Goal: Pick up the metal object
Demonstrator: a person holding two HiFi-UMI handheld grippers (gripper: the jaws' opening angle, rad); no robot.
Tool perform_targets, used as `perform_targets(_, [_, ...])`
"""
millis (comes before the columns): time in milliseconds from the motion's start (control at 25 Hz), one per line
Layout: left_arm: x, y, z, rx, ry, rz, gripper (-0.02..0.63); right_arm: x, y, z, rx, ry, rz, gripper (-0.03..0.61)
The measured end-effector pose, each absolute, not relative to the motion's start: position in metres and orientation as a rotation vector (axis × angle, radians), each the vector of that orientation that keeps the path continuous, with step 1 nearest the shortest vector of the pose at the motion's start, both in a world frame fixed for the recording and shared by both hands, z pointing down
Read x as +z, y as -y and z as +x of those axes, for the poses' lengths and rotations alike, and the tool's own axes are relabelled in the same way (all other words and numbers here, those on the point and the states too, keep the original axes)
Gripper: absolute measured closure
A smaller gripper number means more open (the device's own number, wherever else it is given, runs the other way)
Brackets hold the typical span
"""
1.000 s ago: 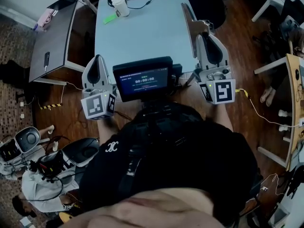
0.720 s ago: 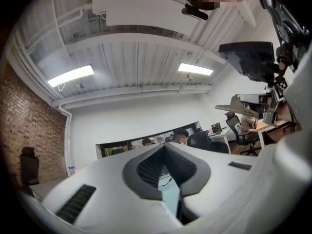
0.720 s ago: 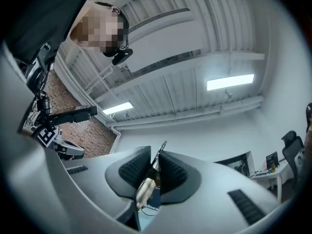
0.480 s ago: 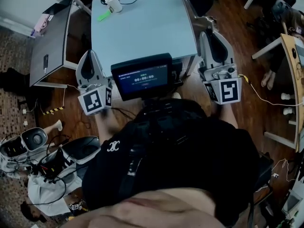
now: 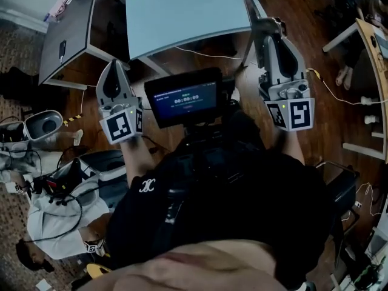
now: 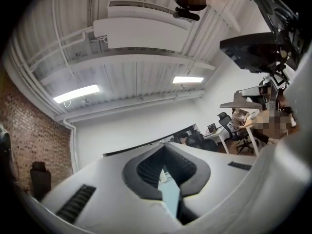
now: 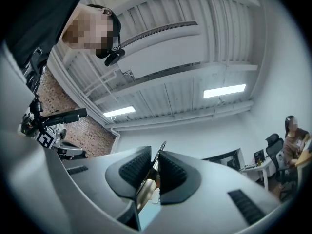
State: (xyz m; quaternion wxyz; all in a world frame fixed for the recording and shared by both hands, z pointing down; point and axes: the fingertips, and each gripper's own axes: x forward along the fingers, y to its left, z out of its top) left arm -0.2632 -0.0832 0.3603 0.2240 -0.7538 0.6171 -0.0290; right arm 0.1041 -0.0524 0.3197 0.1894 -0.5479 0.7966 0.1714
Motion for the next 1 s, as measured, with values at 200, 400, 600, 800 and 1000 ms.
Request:
perform_targets(200, [0.345, 0.022, -0.307, -0.068, -1.729, -2.083, 0.603, 0.301, -0.003, 0.064, 0.474, -2.253, -1.519, 0.538])
perform_targets(400, [0.349, -0.032, -0.296, -0.069, -1.679, -2.098, 0.603, 0.311, -0.063, 0.068, 0.49, -2.233, -1.542, 0.538])
perform_targets(600, [0.332, -0.05, -0.246, -0.062, -1.686, -2.106, 0.603, 0.292, -0.081, 0.117, 0.455, -2.23, -1.518, 0.542])
perform_targets(800, [0.336, -0.051, -0.226, -0.063, -1.685, -2.124, 0.603, 0.282, -0.086, 0.129, 0.494, -2.235, -1.508, 0.545])
perform_targets(1000, [0.342, -0.048, -0.187, -0.058, -1.69, -2.149, 0.603, 0.29, -0.075, 0.165, 0.469, -2.241, -1.514, 0.552])
